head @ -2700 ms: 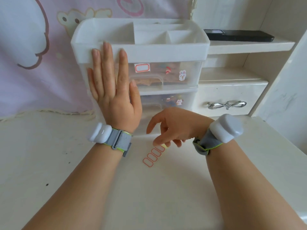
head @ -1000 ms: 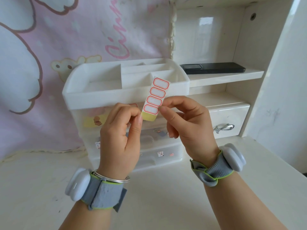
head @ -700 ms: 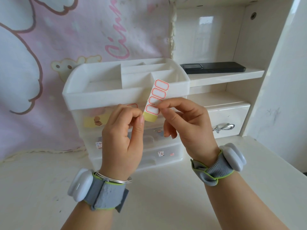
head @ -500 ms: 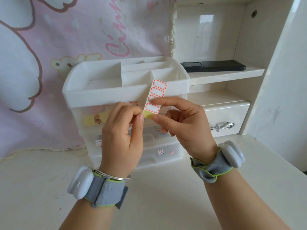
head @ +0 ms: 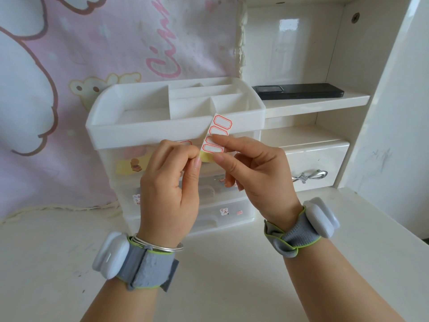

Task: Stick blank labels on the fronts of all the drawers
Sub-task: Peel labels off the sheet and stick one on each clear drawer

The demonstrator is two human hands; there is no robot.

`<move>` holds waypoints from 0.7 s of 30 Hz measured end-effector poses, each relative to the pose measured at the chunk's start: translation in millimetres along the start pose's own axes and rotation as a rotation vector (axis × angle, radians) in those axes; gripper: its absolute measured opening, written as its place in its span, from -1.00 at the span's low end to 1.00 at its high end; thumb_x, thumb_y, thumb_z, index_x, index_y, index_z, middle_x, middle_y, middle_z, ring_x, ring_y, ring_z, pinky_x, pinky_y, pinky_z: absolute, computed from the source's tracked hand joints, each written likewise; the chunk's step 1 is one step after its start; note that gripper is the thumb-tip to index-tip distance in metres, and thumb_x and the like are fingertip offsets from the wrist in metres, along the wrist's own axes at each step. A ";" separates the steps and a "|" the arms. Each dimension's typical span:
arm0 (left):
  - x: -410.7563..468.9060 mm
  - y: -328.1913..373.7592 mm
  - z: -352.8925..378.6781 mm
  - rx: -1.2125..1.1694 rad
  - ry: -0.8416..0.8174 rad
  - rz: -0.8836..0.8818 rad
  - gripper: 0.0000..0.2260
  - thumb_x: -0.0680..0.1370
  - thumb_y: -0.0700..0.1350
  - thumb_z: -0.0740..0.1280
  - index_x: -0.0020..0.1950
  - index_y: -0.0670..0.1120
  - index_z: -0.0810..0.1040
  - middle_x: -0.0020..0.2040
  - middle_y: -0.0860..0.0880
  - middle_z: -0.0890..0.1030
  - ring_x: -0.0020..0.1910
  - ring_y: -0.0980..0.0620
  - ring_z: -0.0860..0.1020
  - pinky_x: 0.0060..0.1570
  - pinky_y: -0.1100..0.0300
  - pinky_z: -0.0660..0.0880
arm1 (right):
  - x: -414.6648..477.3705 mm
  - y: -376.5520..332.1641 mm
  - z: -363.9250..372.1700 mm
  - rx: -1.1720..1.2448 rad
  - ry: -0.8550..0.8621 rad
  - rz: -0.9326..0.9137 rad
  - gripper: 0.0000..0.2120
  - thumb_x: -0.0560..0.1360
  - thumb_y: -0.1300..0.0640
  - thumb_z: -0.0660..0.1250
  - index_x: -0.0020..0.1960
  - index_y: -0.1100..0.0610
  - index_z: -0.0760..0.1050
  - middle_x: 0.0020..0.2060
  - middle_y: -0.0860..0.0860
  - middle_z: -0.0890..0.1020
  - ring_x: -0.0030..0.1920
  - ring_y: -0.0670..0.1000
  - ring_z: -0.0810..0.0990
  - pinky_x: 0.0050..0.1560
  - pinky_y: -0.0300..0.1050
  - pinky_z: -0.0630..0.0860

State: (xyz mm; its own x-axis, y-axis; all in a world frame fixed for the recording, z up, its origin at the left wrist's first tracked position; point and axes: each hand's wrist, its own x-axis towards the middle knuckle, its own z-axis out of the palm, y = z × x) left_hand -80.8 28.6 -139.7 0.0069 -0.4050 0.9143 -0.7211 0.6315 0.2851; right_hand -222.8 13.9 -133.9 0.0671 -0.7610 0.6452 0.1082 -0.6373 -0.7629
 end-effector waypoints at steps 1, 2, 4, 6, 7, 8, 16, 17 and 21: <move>0.0 0.0 -0.1 0.003 0.002 0.001 -0.88 0.52 -0.31 0.25 -0.19 -0.25 0.53 -0.21 -0.03 0.44 -0.24 0.15 0.34 -0.10 0.51 0.25 | -0.3 0.4 0.1 0.003 0.001 -0.003 -0.73 0.40 0.25 0.41 0.09 0.12 0.59 -0.20 0.12 0.61 -0.54 -0.10 0.48 -0.46 -0.40 0.35; 0.1 0.0 -0.1 0.003 0.003 0.002 -0.88 0.52 -0.31 0.25 -0.19 -0.25 0.53 -0.21 -0.03 0.43 -0.23 0.15 0.34 -0.10 0.51 0.25 | -0.4 0.7 0.1 0.002 0.001 -0.006 -0.74 0.41 0.25 0.40 0.09 0.12 0.59 -0.19 0.12 0.61 -0.54 -0.10 0.49 -0.46 -0.39 0.36; 0.0 -0.3 0.1 0.002 0.003 0.004 -0.88 0.53 -0.30 0.25 -0.18 -0.25 0.54 -0.20 -0.02 0.43 -0.22 0.15 0.34 -0.10 0.50 0.26 | -0.6 1.6 0.4 -0.003 0.006 -0.009 -0.76 0.42 0.25 0.39 0.09 0.14 0.59 -0.20 0.09 0.62 -0.54 -0.09 0.49 -0.45 -0.39 0.36; -0.4 -0.8 0.4 0.005 0.002 0.011 -0.87 0.53 -0.29 0.25 -0.18 -0.25 0.54 -0.19 -0.02 0.42 -0.20 0.16 0.34 -0.08 0.50 0.26 | -0.5 2.5 0.6 -0.011 0.018 -0.007 -0.79 0.43 0.24 0.39 0.07 0.15 0.61 -0.21 0.04 0.63 -0.54 -0.07 0.50 -0.44 -0.40 0.36; -0.6 -1.0 0.6 0.005 0.000 0.016 -0.87 0.54 -0.28 0.24 -0.17 -0.25 0.54 -0.18 -0.02 0.43 -0.19 0.16 0.35 -0.07 0.49 0.26 | -0.4 2.8 1.0 -0.018 0.024 -0.006 -0.80 0.44 0.23 0.38 0.06 0.15 0.61 -0.22 0.02 0.64 -0.54 -0.07 0.50 -0.44 -0.40 0.36; -0.7 -1.0 0.7 0.005 -0.001 0.020 -0.86 0.54 -0.27 0.24 -0.17 -0.25 0.54 -0.18 -0.02 0.43 -0.18 0.16 0.35 -0.07 0.49 0.26 | -0.6 2.8 1.3 -0.028 0.030 -0.006 -0.81 0.44 0.22 0.38 0.05 0.16 0.62 -0.23 0.02 0.64 -0.54 -0.06 0.50 -0.43 -0.40 0.36; -1.7 -0.9 2.0 -0.016 -0.013 0.013 -0.86 0.54 -0.29 0.22 -0.18 -0.26 0.53 -0.21 -0.07 0.44 -0.21 0.10 0.36 -0.13 0.45 0.28 | 0.3 -0.1 -1.8 -0.040 0.022 -0.003 -0.83 0.42 0.09 0.38 -0.01 0.10 0.65 -0.18 0.08 0.67 -0.53 -0.06 0.50 -0.44 -0.33 0.35; -1.6 -0.3 2.3 -0.025 -0.016 0.003 -0.87 0.53 -0.29 0.22 -0.18 -0.26 0.52 -0.21 -0.06 0.44 -0.23 0.10 0.36 -0.15 0.44 0.28 | 0.5 -0.5 -2.6 -0.041 0.008 -0.013 -0.79 0.38 0.14 0.42 0.01 0.11 0.63 -0.14 0.14 0.65 -0.53 -0.07 0.50 -0.45 -0.34 0.36; -1.1 0.1 1.6 -0.020 -0.007 -0.001 -0.87 0.54 -0.29 0.22 -0.18 -0.26 0.52 -0.21 -0.05 0.43 -0.25 0.10 0.35 -0.16 0.44 0.27 | 1.1 0.2 -2.3 -0.046 -0.033 -0.072 -0.75 0.35 0.30 0.45 0.03 0.18 0.61 -0.18 0.05 0.63 -0.54 -0.09 0.48 -0.46 -0.38 0.36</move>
State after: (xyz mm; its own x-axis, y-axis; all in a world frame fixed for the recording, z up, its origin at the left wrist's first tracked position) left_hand -82.1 28.0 -141.2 0.0023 -0.4101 0.9121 -0.7073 0.6441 0.2913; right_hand -225.0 12.6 -133.4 0.0938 -0.7091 0.6989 0.0683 -0.6957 -0.7150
